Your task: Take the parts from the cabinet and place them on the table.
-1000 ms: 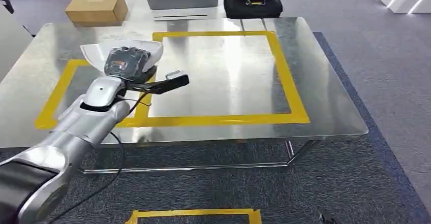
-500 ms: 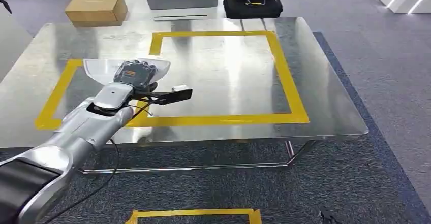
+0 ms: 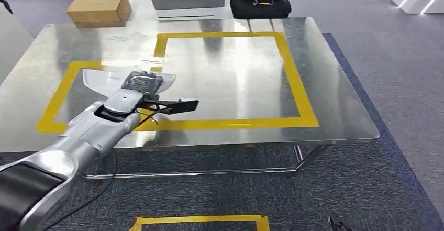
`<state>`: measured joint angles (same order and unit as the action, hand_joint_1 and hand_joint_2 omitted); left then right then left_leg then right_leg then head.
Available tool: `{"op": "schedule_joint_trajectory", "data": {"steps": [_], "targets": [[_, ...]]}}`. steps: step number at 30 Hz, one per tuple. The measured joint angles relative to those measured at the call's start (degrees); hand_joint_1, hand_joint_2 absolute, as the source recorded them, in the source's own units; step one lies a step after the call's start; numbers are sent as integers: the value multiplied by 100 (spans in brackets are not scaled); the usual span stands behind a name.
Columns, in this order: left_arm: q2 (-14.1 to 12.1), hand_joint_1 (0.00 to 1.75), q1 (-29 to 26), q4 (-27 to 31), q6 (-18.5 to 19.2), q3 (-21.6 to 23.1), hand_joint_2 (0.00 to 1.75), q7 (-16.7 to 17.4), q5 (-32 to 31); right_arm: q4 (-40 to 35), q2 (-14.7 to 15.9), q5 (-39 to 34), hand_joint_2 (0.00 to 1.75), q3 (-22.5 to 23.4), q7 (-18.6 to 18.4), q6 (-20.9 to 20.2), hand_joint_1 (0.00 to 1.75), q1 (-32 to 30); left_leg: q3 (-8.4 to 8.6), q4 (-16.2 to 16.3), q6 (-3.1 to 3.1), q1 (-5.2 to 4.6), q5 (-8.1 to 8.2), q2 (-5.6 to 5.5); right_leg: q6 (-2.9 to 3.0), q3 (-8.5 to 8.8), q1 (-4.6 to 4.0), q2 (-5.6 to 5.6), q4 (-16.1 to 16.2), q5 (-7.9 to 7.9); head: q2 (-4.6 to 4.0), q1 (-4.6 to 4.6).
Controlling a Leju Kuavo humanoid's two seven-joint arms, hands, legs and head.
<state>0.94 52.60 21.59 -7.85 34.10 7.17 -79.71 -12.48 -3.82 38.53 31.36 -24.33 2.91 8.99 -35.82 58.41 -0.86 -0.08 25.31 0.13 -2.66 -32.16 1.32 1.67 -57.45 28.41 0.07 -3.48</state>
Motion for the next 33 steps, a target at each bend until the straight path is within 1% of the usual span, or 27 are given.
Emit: {"op": "schedule_joint_trajectory", "data": {"steps": [3,8,15,19,20,22,24,28,29,33], "targets": [[2,175,1,-26,85,68,175,28,-39,0,7,9,175,0,-2,-7,0,1,0,0,0,0,0,0,0,0,0,0,0,0,0,2],[2,175,20,-83,387,127,175,147,-50,0,11,55,175,0,0,-35,0,7,0,0,0,0,0,0,0,1,0,0,0,0,0,0],[-30,175,70,-184,708,164,175,616,-76,0,13,127,175,0,0,-33,0,36,0,0,0,0,0,0,0,1,0,0,0,0,2,2],[-83,175,82,-232,745,172,175,747,-92,0,13,160,175,0,-2,-28,0,44,0,0,0,0,0,0,0,1,0,1,0,0,2,2],[-98,0,83,-243,782,173,175,816,-87,0,13,171,0,0,-2,-28,0,49,0,0,0,0,0,0,0,1,0,1,0,0,2,0],[-133,0,83,-266,833,173,175,951,-70,0,13,183,0,0,-4,-26,0,56,0,0,0,0,0,0,0,1,0,-2,-1,0,0,0],[-160,0,83,-286,822,170,175,1012,-63,0,13,195,0,2,-9,-22,0,59,0,0,0,0,0,0,0,1,0,0,0,0,0,0],[-197,0,83,-326,747,133,175,1029,-9,2,15,208,0,2,-9,-22,0,77,0,0,0,0,0,0,0,1,0,2,0,0,0,0],[-197,0,83,-328,697,114,0,1029,13,2,15,210,0,2,-9,-22,0,80,0,0,0,0,0,0,0,1,0,2,0,0,0,0],[-197,0,84,-343,614,66,0,990,57,2,20,227,0,2,-9,-26,0,88,0,0,0,0,0,0,0,1,0,2,0,0,0,2]]}}
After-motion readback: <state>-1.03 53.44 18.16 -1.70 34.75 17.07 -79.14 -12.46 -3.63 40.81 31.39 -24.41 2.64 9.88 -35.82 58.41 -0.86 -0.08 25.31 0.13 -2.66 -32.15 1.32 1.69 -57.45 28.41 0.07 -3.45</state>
